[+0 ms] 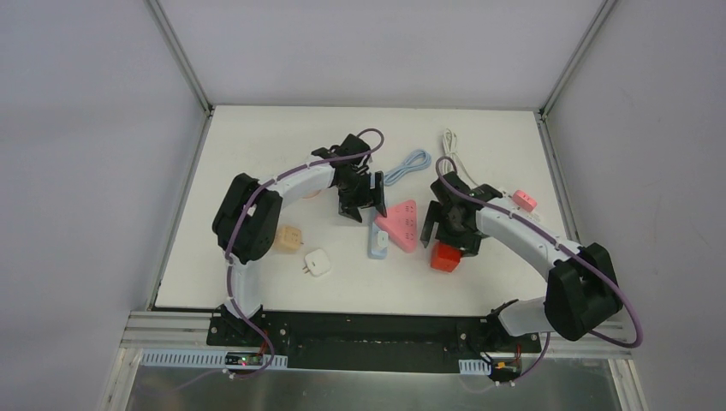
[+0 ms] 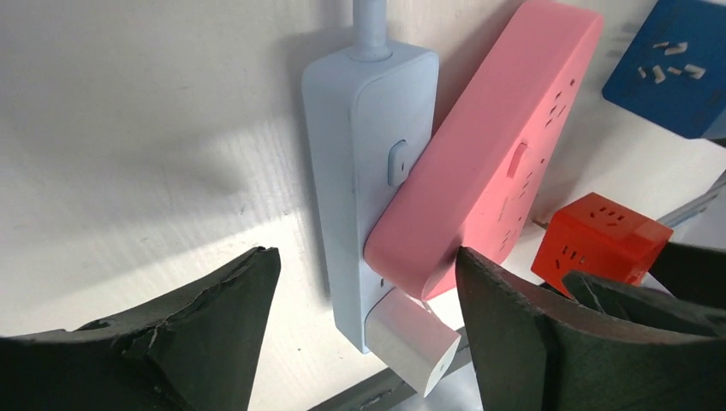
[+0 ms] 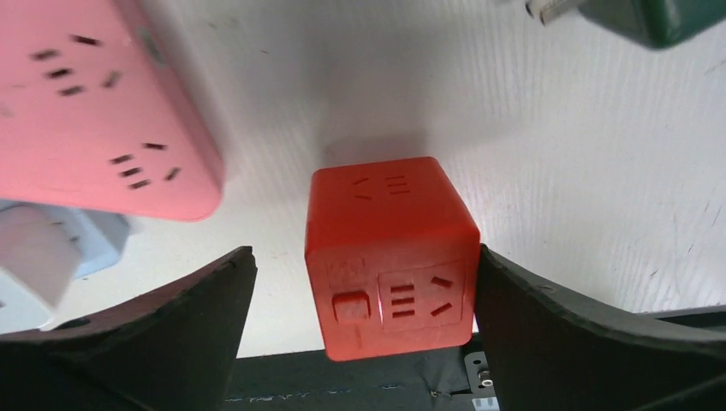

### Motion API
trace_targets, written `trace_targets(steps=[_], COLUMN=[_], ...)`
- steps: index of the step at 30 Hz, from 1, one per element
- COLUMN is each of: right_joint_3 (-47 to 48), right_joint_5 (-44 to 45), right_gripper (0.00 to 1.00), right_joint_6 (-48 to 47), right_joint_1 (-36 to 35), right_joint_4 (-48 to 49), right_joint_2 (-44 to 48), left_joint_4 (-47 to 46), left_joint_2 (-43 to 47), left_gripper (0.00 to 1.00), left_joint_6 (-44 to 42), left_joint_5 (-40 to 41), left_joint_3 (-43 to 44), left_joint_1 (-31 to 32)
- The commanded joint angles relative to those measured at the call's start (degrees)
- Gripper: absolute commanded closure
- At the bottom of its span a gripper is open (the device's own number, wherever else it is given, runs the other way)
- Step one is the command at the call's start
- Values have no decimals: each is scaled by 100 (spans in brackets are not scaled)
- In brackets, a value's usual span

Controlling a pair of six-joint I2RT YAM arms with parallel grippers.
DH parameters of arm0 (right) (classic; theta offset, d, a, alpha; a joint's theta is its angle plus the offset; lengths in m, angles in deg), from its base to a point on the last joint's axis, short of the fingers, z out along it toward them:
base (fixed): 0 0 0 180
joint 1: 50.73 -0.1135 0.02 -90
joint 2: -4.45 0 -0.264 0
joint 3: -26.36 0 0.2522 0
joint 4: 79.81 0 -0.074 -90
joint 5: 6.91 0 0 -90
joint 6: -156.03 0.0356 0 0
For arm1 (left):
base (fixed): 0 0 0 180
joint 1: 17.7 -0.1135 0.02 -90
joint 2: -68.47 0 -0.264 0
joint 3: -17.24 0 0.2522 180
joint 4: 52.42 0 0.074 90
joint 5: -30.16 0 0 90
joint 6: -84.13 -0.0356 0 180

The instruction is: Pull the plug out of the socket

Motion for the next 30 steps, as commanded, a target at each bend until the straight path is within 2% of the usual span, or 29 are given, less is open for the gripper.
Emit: trace_targets(steps=[1,9,13,16,18,23,30], right_joint_3=[591,886,698,612,564,745,1047], right_joint_5=[196,473,-190,-752,-1007,-956,-892], right_gripper=[4,4,5,5,6,10,16], right_joint_6=[-423,-949,-1032,-817,-613,-14,314], right_joint_1=[22,-43,-169,-336,-511,-1037,-1602], right_joint_4=[-185,99,623,948,1169,1337,1493], right_joint_2=[227,666,913,927,794,238,-540], left_joint_4=[90,-533,-862,-921,-848,-353,-147], left_joint_2=[613,1545,1860,1943,1950,1960,2169], left_gripper=[21,20,20,20,20,23,27], left_joint_6=[208,695,1069,1033,854,452,102], left_joint_5=[592,1340,1539,1531,1534,1414,1316], left_joint_3=[-60,-1005,-1494,-1600,-1542,-1294,-1635], left_joint_1=[59,67,94,94,94,94,59])
